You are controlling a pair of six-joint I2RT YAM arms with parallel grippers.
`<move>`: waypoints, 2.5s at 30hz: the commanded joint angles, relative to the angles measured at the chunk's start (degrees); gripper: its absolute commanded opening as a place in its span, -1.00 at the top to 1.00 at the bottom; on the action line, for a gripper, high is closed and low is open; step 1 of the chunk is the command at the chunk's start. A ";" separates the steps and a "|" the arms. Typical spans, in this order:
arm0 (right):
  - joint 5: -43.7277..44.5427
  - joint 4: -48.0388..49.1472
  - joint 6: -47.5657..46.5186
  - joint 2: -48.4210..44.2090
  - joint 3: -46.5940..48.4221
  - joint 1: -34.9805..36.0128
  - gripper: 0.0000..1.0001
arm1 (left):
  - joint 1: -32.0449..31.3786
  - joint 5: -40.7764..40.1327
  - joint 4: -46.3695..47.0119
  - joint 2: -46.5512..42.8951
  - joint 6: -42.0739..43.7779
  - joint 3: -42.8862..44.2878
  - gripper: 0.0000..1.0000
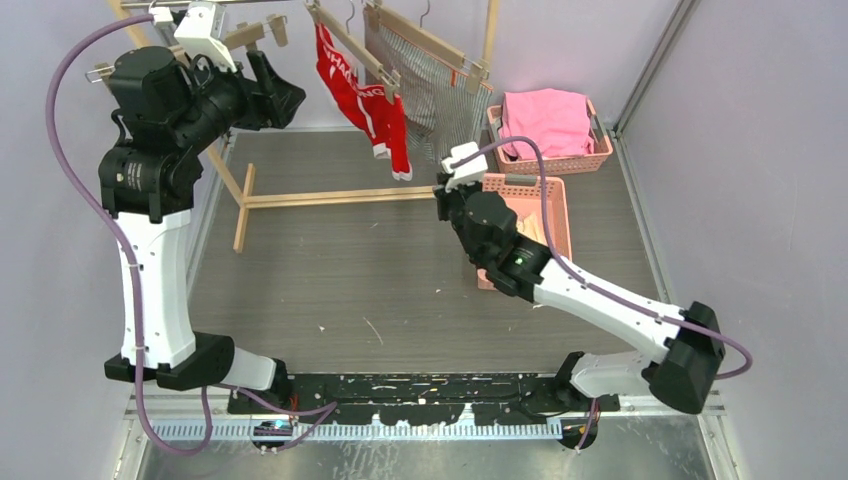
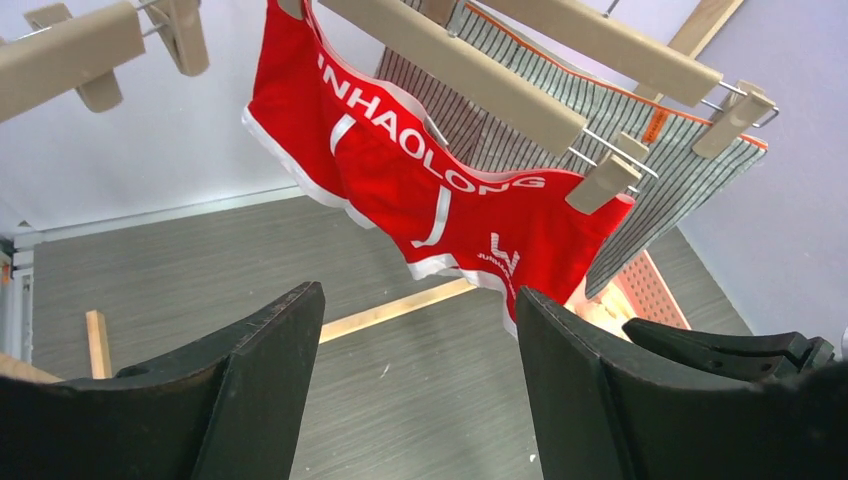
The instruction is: Remove the underwear clipped to the hanger
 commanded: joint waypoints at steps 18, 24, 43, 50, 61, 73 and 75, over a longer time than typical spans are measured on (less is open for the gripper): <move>1.44 29.35 -15.15 23.02 12.41 -1.81 0.98 | -1.03 7.25 13.86 6.46 -9.14 2.78 -0.48; -0.78 28.21 -13.05 23.86 12.83 0.04 0.98 | -1.64 4.01 13.39 8.81 -8.57 3.96 -0.48; -1.74 26.64 -17.77 27.41 14.92 5.64 0.98 | -7.36 -3.29 10.67 17.59 -6.60 13.35 -0.62; -1.75 26.38 -17.71 27.60 14.61 6.48 0.98 | -8.53 -6.69 9.81 19.54 -4.03 14.43 -0.63; -1.74 26.28 -17.85 26.55 12.34 6.57 0.98 | -10.51 -12.41 12.27 18.46 2.70 10.57 -0.25; -0.63 26.99 -17.89 26.04 10.45 6.55 0.98 | -10.81 -14.56 13.46 17.73 5.83 9.06 1.00; -0.38 26.90 -17.76 25.77 10.01 6.63 0.98 | -10.82 -14.66 14.30 17.57 5.98 8.79 0.99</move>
